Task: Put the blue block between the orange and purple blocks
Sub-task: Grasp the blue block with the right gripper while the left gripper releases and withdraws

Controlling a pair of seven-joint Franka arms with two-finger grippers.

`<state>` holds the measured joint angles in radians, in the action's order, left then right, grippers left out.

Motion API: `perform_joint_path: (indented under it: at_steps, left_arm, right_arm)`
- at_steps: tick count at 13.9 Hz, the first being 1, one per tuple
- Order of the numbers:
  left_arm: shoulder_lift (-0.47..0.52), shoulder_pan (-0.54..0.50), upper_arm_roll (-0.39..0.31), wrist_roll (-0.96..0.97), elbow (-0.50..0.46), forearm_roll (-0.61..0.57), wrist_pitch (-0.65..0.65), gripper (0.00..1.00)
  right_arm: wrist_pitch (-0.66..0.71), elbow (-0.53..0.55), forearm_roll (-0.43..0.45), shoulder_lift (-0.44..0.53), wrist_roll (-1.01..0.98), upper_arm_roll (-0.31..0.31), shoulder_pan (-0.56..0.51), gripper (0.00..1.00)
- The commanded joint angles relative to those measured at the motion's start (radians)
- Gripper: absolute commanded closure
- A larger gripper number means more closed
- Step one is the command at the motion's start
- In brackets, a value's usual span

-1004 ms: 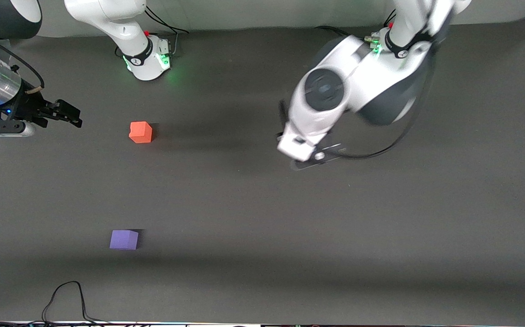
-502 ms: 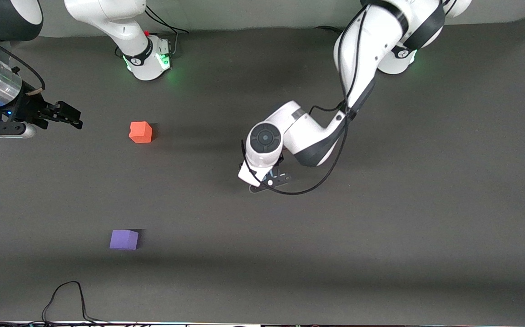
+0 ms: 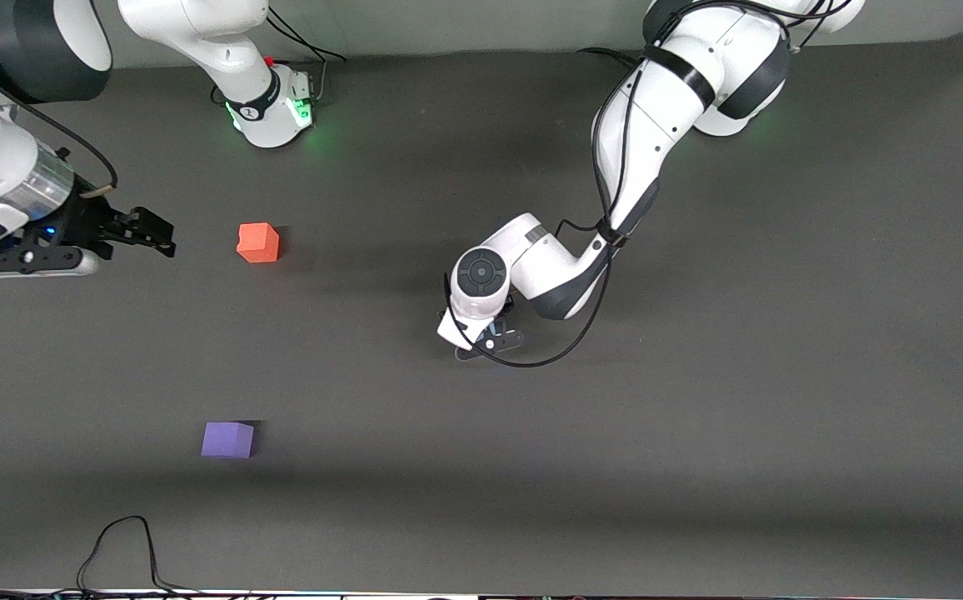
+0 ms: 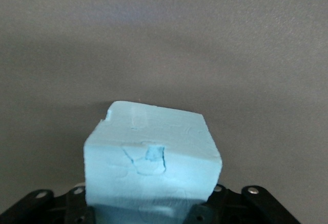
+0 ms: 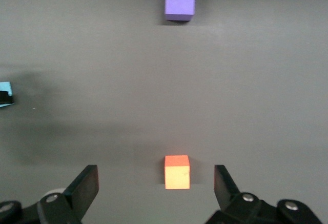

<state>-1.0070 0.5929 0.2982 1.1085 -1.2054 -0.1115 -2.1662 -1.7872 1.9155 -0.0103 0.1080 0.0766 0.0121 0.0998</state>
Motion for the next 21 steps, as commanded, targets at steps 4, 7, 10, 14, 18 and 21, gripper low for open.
perform_joint_path:
  at_steps: [4, 7, 10, 14, 18, 21]
  left_arm:
    - [0.152, -0.060, -0.025, -0.012, -0.008, -0.022, 0.183, 0.00]
    - [0.298, -0.149, -0.024, -0.215, -0.020, -0.008, 0.395, 0.00]
    - [0.500, -0.313, -0.021, -0.449, -0.156, 0.001, 0.480, 0.00]
    - [0.799, -0.520, -0.022, -0.721, -0.414, 0.030, 0.500, 0.00]
    - [0.939, -0.740, -0.025, -0.954, -0.470, 0.059, 0.513, 0.00]
    - [0.973, -0.804, -0.028, -1.059, -0.468, 0.070, 0.534, 0.00]
  right_arm:
    - [0.014, -0.101, -0.034, -0.071, 0.123, -0.159, 0.001, 0.00]
    - [-0.044, -0.159, -0.060, -0.154, 0.246, -0.297, -0.003, 0.00]
    - [-0.116, -0.265, -0.037, -0.305, 0.432, -0.440, 0.006, 0.00]
    - [-0.262, -0.339, 0.181, -0.528, 0.607, -0.576, 0.046, 0.00]
    - [-0.418, -0.329, 0.427, -0.709, 0.678, -0.600, 0.112, 0.00]
    - [-0.498, -0.331, 0.587, -0.830, 0.857, -0.600, 0.143, 0.00]
